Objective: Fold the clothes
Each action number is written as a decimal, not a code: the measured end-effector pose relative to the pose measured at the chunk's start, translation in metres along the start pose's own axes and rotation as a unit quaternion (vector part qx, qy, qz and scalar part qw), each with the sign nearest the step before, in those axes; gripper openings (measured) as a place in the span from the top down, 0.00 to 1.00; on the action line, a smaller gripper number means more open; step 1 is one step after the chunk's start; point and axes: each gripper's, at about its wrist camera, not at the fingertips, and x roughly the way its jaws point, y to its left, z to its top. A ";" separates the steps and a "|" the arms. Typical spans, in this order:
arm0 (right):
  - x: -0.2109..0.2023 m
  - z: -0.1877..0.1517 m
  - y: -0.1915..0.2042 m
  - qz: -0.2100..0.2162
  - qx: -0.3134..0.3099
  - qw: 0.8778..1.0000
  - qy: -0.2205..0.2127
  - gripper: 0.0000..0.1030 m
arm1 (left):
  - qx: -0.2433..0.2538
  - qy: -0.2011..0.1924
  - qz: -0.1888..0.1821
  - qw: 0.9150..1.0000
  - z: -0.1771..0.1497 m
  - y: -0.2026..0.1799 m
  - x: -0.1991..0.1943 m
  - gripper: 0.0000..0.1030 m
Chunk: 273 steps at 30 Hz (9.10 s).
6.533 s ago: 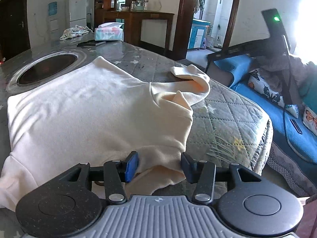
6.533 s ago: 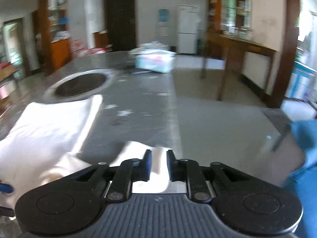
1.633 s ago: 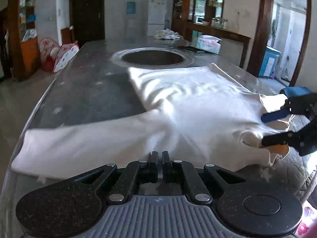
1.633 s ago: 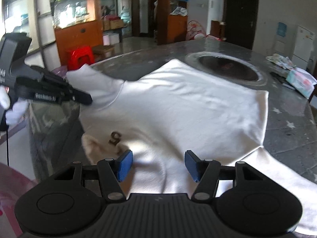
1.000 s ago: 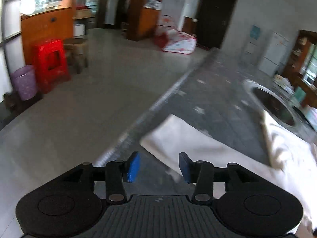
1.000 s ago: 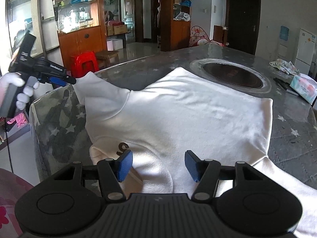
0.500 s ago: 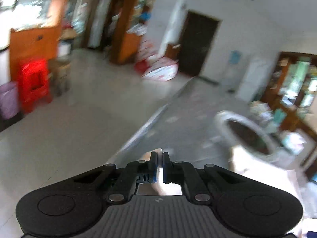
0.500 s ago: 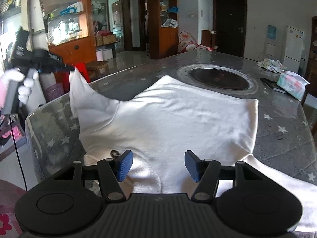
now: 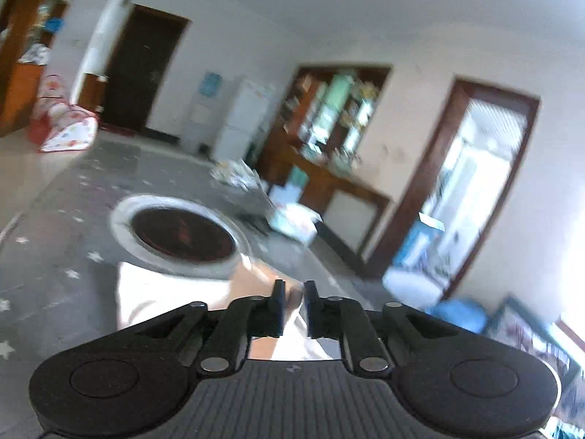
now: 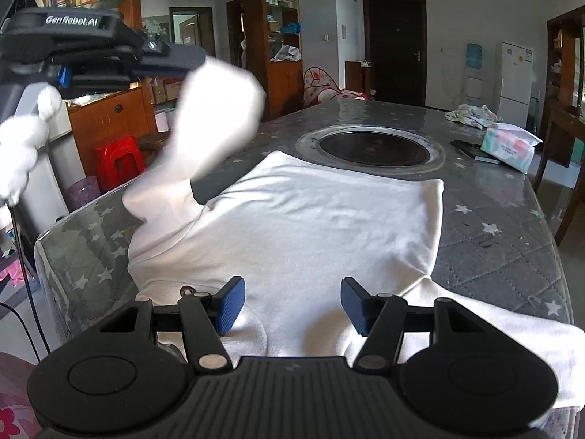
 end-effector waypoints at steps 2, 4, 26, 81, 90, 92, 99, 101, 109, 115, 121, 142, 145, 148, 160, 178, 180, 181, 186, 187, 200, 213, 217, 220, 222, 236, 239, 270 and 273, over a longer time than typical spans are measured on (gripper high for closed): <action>-0.002 -0.001 -0.001 0.000 0.002 1.000 -0.002 0.43 | 0.011 0.005 0.007 1.000 -0.004 -0.001 0.001 0.78; -0.003 -0.001 -0.003 -0.001 0.002 1.000 -0.002 0.43 | 0.013 0.009 0.023 1.000 -0.009 0.007 -0.006 0.66; 0.070 0.018 -0.005 0.017 0.037 0.997 0.067 0.62 | 0.065 0.134 0.147 0.978 -0.115 0.057 -0.024 0.53; 0.007 0.160 0.172 -0.215 -0.225 0.949 -0.056 0.96 | 0.123 0.053 0.136 0.982 -0.131 0.058 -0.032 0.93; 0.011 0.110 0.112 -0.231 -0.138 0.963 -0.012 0.96 | 0.114 0.048 0.161 0.979 -0.139 0.065 -0.048 0.97; 0.015 0.093 0.100 -0.228 -0.115 0.967 0.004 0.96 | 0.115 0.049 0.168 0.978 -0.142 0.065 -0.049 0.97; 0.024 0.034 0.067 -0.195 -0.038 0.979 0.046 0.96 | 0.123 0.052 0.196 0.971 -0.149 0.058 -0.050 0.97; 0.024 0.023 0.063 -0.190 -0.033 0.980 0.043 0.96 | 0.126 0.054 0.212 0.968 -0.151 0.059 -0.051 0.97; 0.005 0.038 0.059 -0.173 -0.052 0.983 -0.026 0.95 | 0.115 0.049 0.267 0.956 -0.151 0.059 -0.056 0.97; 0.020 0.010 0.033 -0.166 -0.030 0.985 0.032 0.91 | 0.114 0.042 0.257 0.959 -0.131 0.051 -0.063 0.95; 0.004 0.018 0.031 -0.146 -0.025 0.989 -0.016 0.89 | 0.131 0.025 0.212 0.968 -0.096 0.030 -0.053 0.94; 0.033 0.004 0.016 -0.116 0.019 0.993 0.004 0.82 | 0.063 0.096 0.159 0.981 -0.099 0.061 0.031 0.90; 0.044 0.012 0.011 -0.110 0.035 0.993 0.013 0.82 | 0.076 0.103 0.157 0.979 -0.098 0.058 0.033 0.85; 0.058 0.012 0.006 -0.119 0.041 0.991 0.038 0.82 | 0.088 0.104 0.159 0.978 -0.099 0.056 0.034 0.85; 0.043 0.013 0.012 -0.108 0.021 0.994 0.022 0.82 | 0.082 0.088 0.137 0.983 -0.087 0.049 0.027 0.81; 0.012 -0.014 -0.004 -0.090 0.064 0.993 -0.035 0.62 | 0.087 0.111 0.118 0.983 -0.106 0.038 0.038 0.57; -0.004 -0.020 -0.020 -0.118 0.090 0.988 -0.048 0.62 | 0.080 0.108 0.120 0.984 -0.106 0.037 0.036 0.52; -0.010 -0.023 -0.031 -0.134 0.107 0.984 -0.051 0.62 | 0.075 0.106 0.120 0.984 -0.105 0.037 0.034 0.51; -0.037 -0.045 -0.088 -0.207 0.195 0.957 -0.054 0.62 | 0.067 0.095 0.128 0.985 -0.105 0.033 0.028 0.46; -0.042 -0.050 -0.100 -0.219 0.214 0.950 -0.054 0.62 | 0.068 0.093 0.129 0.985 -0.105 0.032 0.026 0.45; -0.070 -0.112 -0.208 -0.202 0.449 0.867 -0.076 0.60 | 0.081 0.091 0.151 0.981 -0.109 0.026 0.018 0.38; -0.061 -0.173 -0.260 -0.074 0.618 0.774 -0.120 0.66 | 0.083 0.092 0.162 0.979 -0.112 0.023 0.016 0.34; -0.057 -0.184 -0.260 -0.046 0.637 0.756 -0.147 0.87 | 0.081 0.092 0.165 0.979 -0.112 0.023 0.015 0.33; -0.059 -0.190 -0.261 -0.049 0.644 0.744 -0.171 0.95 | 0.080 0.091 0.168 0.978 -0.112 0.023 0.014 0.32; -0.059 -0.188 -0.260 -0.043 0.639 0.747 -0.176 0.95 | 0.080 0.091 0.170 0.978 -0.113 0.023 0.013 0.31; -0.065 -0.068 -0.209 0.038 0.521 0.824 -0.221 0.96 | 0.071 0.086 0.171 0.979 -0.117 0.024 0.008 0.27; -0.054 -0.032 -0.188 0.075 0.485 0.843 -0.219 0.96 | 0.068 0.082 0.170 0.980 -0.117 0.025 0.004 0.26; 0.124 0.027 0.009 0.198 0.279 0.935 0.094 0.89 | 0.027 0.038 0.195 0.980 -0.110 0.048 -0.034 0.20; 0.113 0.028 0.007 0.207 0.273 0.935 0.091 0.80 | 0.029 0.035 0.186 0.981 -0.106 0.045 -0.032 0.20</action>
